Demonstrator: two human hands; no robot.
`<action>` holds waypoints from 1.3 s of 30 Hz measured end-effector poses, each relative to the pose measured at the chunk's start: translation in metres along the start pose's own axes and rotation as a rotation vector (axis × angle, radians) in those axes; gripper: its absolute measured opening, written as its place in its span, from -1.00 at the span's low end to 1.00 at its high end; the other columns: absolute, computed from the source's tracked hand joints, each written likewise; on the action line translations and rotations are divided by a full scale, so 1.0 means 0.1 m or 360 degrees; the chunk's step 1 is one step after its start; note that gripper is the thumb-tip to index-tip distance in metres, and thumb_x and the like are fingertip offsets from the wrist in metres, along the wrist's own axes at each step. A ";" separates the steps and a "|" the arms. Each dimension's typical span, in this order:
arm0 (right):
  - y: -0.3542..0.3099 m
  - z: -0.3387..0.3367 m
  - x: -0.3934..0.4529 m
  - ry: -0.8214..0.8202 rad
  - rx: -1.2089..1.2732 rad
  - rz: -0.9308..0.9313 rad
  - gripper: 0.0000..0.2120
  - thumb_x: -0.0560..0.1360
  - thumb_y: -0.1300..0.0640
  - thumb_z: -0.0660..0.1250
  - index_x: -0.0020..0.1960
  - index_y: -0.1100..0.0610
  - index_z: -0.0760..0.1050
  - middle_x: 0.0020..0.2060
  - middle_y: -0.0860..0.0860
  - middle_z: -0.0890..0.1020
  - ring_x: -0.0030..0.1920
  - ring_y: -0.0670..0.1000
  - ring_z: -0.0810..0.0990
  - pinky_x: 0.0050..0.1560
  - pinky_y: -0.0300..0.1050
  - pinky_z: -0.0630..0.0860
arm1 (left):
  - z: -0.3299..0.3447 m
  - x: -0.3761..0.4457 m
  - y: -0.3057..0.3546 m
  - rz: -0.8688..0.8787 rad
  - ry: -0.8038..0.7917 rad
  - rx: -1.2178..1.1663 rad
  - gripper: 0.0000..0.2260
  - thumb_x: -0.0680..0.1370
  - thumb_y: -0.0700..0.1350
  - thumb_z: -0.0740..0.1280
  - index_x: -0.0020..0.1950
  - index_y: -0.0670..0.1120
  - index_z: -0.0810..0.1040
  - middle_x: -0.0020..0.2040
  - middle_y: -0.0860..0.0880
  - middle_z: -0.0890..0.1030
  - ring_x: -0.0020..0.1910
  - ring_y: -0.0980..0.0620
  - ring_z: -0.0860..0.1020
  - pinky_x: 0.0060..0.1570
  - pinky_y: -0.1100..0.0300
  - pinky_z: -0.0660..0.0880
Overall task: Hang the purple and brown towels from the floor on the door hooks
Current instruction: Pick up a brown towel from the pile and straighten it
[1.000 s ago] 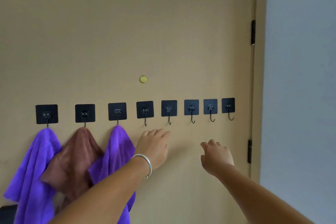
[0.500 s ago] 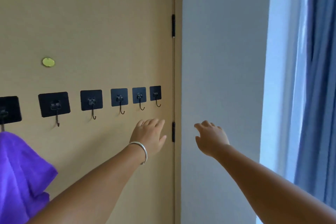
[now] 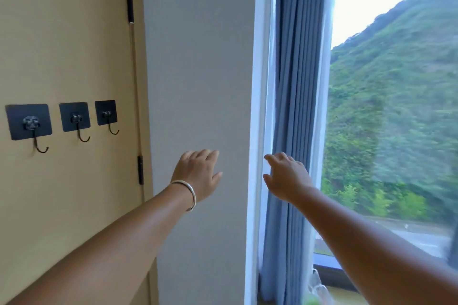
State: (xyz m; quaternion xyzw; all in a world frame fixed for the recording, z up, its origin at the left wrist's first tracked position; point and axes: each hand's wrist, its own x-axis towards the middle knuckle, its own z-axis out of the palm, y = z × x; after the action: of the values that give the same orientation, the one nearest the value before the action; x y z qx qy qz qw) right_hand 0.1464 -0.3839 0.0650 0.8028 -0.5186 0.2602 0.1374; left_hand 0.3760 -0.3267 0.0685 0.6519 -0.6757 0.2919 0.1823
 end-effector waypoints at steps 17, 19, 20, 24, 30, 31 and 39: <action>2.37 -1.38 -1.83 0.0033 -0.0504 0.0890 -0.47 0.52 -0.04 0.27 0.46 0.00 0.27 0.34 0.05 0.44 0.31 0.10 0.45 0.26 0.03 0.39 | -0.18 0.57 3.21 0.0834 0.0127 -0.0659 -0.47 0.58 0.18 0.17 0.48 -0.02 0.25 0.40 -0.02 0.43 0.35 -0.03 0.42 0.36 -0.01 0.29; 2.64 -1.57 -2.09 0.0031 -0.0568 0.0985 -0.49 0.52 -0.04 0.25 0.44 0.01 0.28 0.34 0.05 0.43 0.31 0.10 0.44 0.26 0.05 0.40 | -0.26 0.58 3.65 0.0920 0.0138 -0.0699 -0.47 0.58 0.19 0.16 0.49 -0.02 0.25 0.39 -0.03 0.45 0.33 -0.06 0.43 0.32 0.00 0.31; 2.77 -1.66 -2.22 0.0034 -0.0596 0.1030 -0.51 0.52 -0.04 0.25 0.42 0.02 0.30 0.34 0.05 0.44 0.31 0.10 0.44 0.26 0.07 0.41 | -0.30 0.57 3.86 0.0959 0.0143 -0.0724 -0.46 0.57 0.19 0.16 0.49 -0.02 0.25 0.39 -0.03 0.45 0.33 -0.06 0.43 0.32 0.00 0.31; 3.24 -2.03 -2.79 0.0060 -0.0705 0.1201 -0.51 0.53 -0.05 0.23 0.44 0.00 0.29 0.36 0.05 0.42 0.31 0.09 0.44 0.25 0.06 0.40 | -0.50 0.51 4.70 0.1110 0.0184 -0.0822 -0.46 0.57 0.20 0.15 0.49 -0.02 0.26 0.39 -0.04 0.45 0.34 -0.06 0.42 0.34 -0.01 0.30; 3.80 -2.57 -3.66 0.0090 -0.0844 0.1451 -0.55 0.55 -0.02 0.20 0.42 0.01 0.31 0.31 0.04 0.45 0.26 0.09 0.45 0.20 0.04 0.43 | -0.86 0.27 5.84 0.1341 0.0266 -0.0978 -0.47 0.57 0.19 0.16 0.48 -0.01 0.26 0.35 -0.03 0.47 0.31 -0.05 0.44 0.31 0.02 0.31; 3.88 -2.66 -3.81 0.0093 -0.0876 0.1486 -0.57 0.55 -0.02 0.19 0.40 0.02 0.32 0.29 0.05 0.46 0.24 0.09 0.46 0.18 0.04 0.43 | -0.93 0.21 6.03 0.1382 0.0276 -0.1009 -0.48 0.57 0.19 0.15 0.48 -0.01 0.26 0.35 -0.03 0.46 0.32 -0.04 0.44 0.32 0.02 0.30; 4.25 -3.31 -4.94 0.0067 -0.1120 0.1741 -0.59 0.56 -0.03 0.18 0.38 0.04 0.34 0.22 0.05 0.47 0.17 0.09 0.47 0.10 -0.01 0.43 | -1.46 -0.27 7.30 0.1677 0.0320 -0.1204 -0.50 0.60 0.18 0.12 0.47 -0.02 0.23 0.35 -0.03 0.45 0.33 -0.04 0.41 0.39 0.00 0.26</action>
State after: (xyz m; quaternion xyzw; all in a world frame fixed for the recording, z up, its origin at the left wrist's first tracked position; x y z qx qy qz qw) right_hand -0.4906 -0.0257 0.0413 0.3246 -0.9040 0.1229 0.2498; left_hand -0.3625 -0.2290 0.0484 0.0941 -0.9403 0.1438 0.2939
